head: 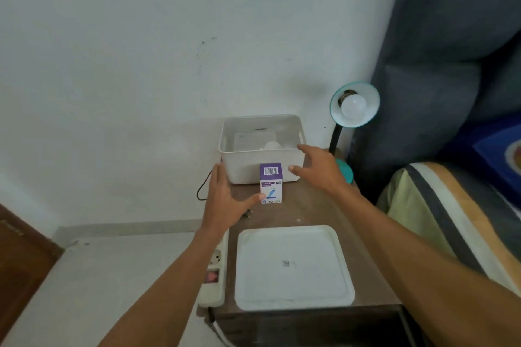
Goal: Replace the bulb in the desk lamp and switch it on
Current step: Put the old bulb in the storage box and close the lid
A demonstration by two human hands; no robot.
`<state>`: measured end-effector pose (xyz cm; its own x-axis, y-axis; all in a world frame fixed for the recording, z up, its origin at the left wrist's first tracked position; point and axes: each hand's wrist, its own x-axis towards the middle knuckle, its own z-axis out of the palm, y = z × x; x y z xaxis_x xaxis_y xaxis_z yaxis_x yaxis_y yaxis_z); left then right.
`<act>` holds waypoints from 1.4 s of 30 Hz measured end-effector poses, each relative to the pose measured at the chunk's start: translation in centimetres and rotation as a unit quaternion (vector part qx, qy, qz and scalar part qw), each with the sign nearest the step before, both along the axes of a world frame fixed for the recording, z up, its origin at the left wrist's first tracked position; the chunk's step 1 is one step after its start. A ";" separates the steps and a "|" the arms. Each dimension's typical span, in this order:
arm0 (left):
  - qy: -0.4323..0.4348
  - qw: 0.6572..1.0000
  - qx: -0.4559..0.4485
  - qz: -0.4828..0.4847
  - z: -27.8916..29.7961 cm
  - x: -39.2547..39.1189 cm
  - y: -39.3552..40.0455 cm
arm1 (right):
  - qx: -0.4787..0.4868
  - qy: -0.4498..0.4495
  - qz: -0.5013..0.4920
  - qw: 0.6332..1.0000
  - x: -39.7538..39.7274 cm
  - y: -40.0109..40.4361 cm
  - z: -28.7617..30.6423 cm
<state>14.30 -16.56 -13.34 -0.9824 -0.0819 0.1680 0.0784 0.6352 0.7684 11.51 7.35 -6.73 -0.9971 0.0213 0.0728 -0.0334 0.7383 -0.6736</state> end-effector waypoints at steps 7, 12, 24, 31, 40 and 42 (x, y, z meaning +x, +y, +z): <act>-0.123 0.991 -0.032 -0.038 -3.3 8.4 1.2 | -0.006 -0.129 -0.040 0.991 10.9 1.9 -5.2; -0.200 0.972 -0.086 -0.085 -5.7 12.9 2.3 | 0.025 -0.163 -0.005 0.986 17.1 3.4 -9.2; -0.225 0.953 -0.186 -0.077 -7.9 15.2 4.0 | 0.071 -0.167 0.005 0.983 19.5 3.2 -13.7; -0.204 0.964 -0.159 -0.053 -7.8 14.6 3.4 | 0.075 -0.147 -0.008 0.986 19.4 2.7 -14.0; -0.142 0.984 -0.099 -0.050 -7.8 14.7 3.4 | 0.013 -0.126 -0.011 0.992 18.7 4.2 -13.3; -0.119 0.986 -0.105 -0.054 -7.2 14.3 3.4 | 0.017 -0.115 -0.016 0.993 18.2 4.4 -12.6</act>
